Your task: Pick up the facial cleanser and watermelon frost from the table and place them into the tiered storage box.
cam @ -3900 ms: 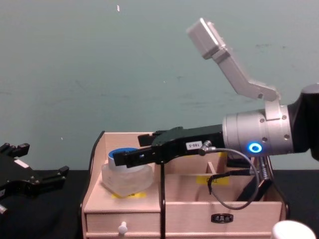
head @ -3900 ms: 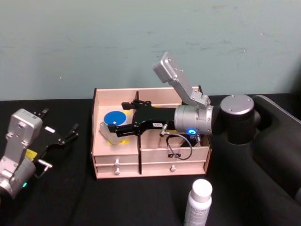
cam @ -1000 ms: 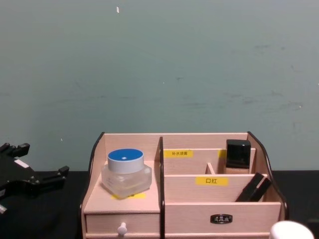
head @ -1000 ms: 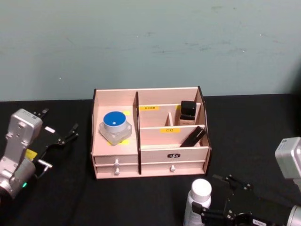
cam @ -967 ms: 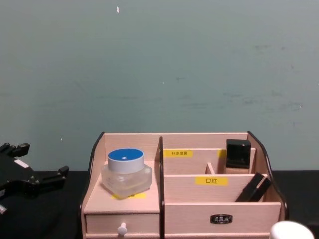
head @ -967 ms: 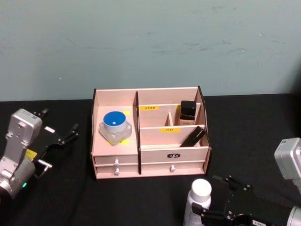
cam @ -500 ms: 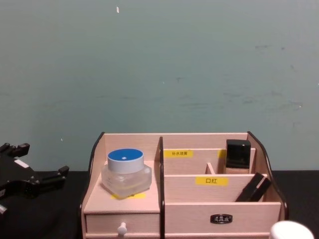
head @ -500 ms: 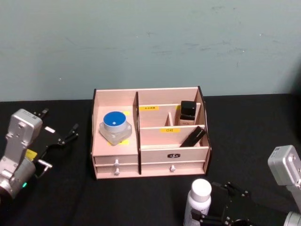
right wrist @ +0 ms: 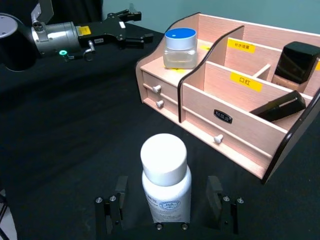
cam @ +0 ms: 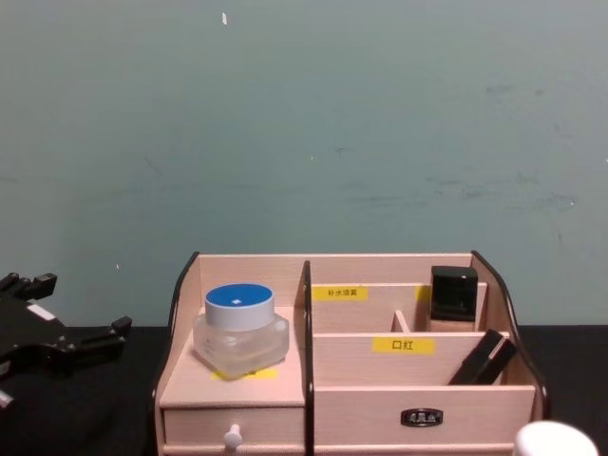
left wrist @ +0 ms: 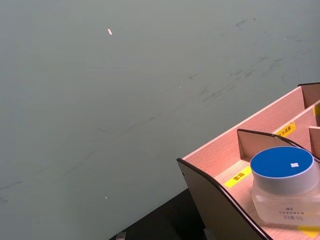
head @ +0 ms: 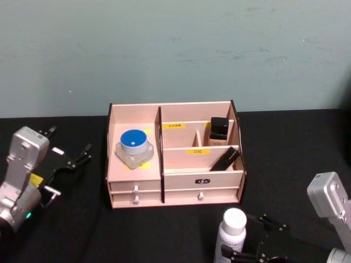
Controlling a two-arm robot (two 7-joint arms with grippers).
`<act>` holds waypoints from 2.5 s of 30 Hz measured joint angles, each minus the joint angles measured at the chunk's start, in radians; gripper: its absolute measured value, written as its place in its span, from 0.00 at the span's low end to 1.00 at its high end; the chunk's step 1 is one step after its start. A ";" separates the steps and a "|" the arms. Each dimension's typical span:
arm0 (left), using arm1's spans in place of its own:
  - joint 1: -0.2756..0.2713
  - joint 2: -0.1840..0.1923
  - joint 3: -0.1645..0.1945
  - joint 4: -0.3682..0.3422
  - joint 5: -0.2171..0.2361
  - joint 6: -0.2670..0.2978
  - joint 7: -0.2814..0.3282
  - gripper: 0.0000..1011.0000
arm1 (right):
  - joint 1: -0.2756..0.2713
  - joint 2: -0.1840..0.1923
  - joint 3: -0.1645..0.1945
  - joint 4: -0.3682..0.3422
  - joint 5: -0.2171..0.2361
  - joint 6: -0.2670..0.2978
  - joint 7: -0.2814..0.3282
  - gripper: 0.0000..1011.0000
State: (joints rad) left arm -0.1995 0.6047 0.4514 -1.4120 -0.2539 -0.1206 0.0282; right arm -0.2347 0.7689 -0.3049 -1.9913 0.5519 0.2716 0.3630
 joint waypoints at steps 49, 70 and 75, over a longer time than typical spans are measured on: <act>0.000 0.000 0.000 0.000 0.000 0.000 0.000 0.99 | 0.079 -0.070 -0.052 0.087 -0.056 -0.008 0.023 0.62; 0.000 0.000 0.000 0.000 0.000 0.000 0.000 0.99 | 0.068 -0.069 -0.030 0.072 -0.041 -0.033 0.028 0.59; 0.000 0.000 0.000 0.000 0.000 0.000 0.000 0.99 | 0.079 -0.070 -0.023 0.058 -0.043 -0.035 0.025 0.59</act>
State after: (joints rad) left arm -0.1995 0.6047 0.4514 -1.4120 -0.2539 -0.1205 0.0283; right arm -0.1558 0.6989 -0.3281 -1.9337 0.5086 0.2365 0.3875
